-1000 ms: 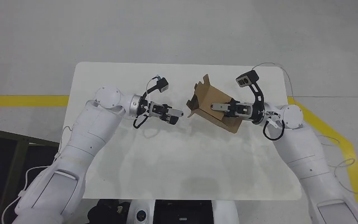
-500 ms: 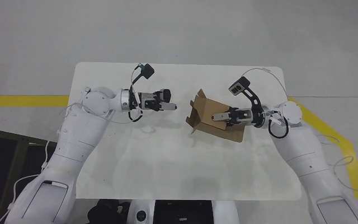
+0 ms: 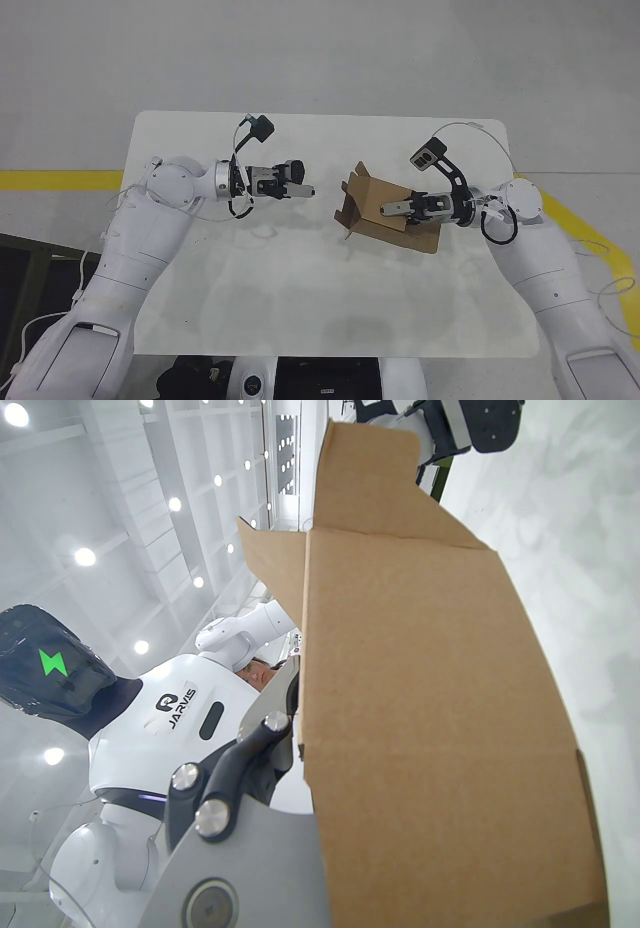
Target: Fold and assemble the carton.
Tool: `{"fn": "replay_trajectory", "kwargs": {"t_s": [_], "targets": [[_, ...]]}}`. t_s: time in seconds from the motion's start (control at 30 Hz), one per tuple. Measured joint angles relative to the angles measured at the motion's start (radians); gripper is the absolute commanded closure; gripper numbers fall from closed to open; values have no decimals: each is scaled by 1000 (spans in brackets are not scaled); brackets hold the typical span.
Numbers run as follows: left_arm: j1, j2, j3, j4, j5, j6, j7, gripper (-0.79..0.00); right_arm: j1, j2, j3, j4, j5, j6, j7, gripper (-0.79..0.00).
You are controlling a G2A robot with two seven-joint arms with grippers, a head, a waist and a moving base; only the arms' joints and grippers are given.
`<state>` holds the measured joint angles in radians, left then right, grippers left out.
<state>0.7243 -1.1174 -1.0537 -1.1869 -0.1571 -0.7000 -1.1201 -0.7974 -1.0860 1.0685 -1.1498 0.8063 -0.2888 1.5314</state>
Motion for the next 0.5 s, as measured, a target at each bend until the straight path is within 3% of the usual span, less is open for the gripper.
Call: {"fn": "replay_trajectory", "kwargs": {"t_s": [0.27,0.33,0.5], "targets": [[6,1,3,-13,52,7,37,-785,0,0,0,0,0,0,0,0],[12,1,0,-19,136,-13,111,-785,0,0,0,0,0,0,0,0],[31,-7,1,6,378,-169,354,-785,0,0,0,0,0,0,0,0]]}}
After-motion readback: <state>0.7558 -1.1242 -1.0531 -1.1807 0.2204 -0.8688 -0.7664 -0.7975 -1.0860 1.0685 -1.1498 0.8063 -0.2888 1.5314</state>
